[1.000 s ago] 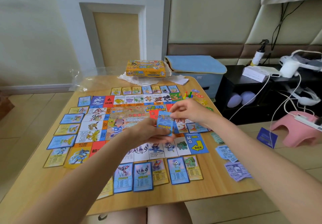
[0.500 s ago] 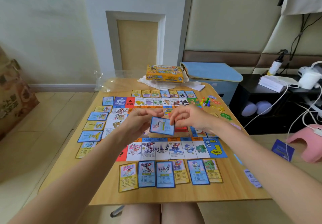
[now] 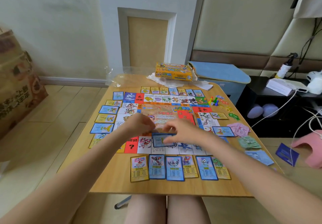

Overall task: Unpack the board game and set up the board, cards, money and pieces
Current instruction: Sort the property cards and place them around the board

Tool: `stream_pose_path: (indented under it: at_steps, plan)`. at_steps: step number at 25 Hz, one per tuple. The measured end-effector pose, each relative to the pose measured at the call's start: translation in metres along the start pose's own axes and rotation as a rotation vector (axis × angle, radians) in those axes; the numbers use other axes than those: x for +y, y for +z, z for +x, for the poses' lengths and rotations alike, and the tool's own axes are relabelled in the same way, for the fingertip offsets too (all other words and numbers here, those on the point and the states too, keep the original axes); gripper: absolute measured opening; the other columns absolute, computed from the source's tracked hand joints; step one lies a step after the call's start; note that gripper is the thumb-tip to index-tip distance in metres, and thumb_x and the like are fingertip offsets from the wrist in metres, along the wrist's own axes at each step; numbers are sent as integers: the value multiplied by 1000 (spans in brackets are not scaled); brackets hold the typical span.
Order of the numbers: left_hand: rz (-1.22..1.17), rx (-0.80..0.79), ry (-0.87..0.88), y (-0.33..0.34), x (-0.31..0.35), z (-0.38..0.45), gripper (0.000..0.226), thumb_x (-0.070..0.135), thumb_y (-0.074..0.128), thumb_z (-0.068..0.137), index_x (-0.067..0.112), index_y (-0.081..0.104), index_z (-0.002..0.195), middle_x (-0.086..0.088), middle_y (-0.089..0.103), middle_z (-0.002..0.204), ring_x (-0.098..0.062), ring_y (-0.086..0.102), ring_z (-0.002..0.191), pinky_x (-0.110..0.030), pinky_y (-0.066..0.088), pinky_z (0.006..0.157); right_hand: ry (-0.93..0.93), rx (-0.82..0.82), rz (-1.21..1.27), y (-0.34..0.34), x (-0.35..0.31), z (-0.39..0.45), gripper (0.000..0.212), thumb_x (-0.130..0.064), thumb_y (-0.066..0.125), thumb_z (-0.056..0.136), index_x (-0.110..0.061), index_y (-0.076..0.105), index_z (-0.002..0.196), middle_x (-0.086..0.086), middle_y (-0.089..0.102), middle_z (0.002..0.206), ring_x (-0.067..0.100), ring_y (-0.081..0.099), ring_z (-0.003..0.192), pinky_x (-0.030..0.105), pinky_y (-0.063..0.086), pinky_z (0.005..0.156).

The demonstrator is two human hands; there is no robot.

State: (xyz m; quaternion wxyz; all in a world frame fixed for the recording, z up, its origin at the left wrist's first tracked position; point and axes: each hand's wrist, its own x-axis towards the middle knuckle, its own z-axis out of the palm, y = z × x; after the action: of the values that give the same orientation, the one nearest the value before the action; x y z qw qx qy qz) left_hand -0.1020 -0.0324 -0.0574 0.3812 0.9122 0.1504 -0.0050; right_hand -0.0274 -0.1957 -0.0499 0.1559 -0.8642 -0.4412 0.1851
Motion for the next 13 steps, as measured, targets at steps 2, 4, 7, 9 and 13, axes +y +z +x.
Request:
stream_pose_path:
  at_steps: [2, 4, 7, 9, 13]
  plan:
    - [197, -87, 50, -1, -5, -6, 22, 9, 59, 88, 12, 69, 108, -6, 66, 107, -18, 59, 95, -25, 46, 79, -17, -50, -114, 9, -6, 6, 44, -29, 69, 83, -14, 53, 121, 3, 51, 116, 13, 45, 100, 24, 37, 81]
    - [234, -138, 63, -1, -6, -10, 26, 8, 56, 89, 14, 66, 113, -7, 64, 113, -20, 60, 101, -26, 47, 82, 13, -77, -74, 11, -7, 10, 42, -26, 71, 81, -13, 53, 118, 0, 49, 105, 15, 43, 93, 25, 38, 76]
    - [230, -90, 60, -5, -4, -10, 25, 10, 52, 92, 13, 67, 112, -5, 63, 108, -20, 59, 96, -24, 46, 73, 65, -71, 57, 3, -4, 7, 26, -19, 73, 80, -15, 56, 98, -10, 44, 79, 12, 44, 74, 17, 35, 59]
    - [20, 5, 26, -9, -6, -9, 22, 14, 51, 94, 7, 66, 108, -8, 65, 106, -21, 60, 95, -27, 48, 79, 44, 77, 240, -6, -4, 5, 13, -9, 72, 80, -16, 62, 86, -8, 49, 71, 8, 43, 63, 15, 35, 55]
    - [-857, -250, -206, -15, -3, -17, 22, 18, 54, 93, -2, 60, 101, -15, 66, 94, -21, 68, 84, -29, 57, 80, -34, 375, 623, -16, -12, 1, 36, 14, 58, 82, -17, 64, 64, 2, 53, 86, 9, 46, 70, 9, 42, 59]
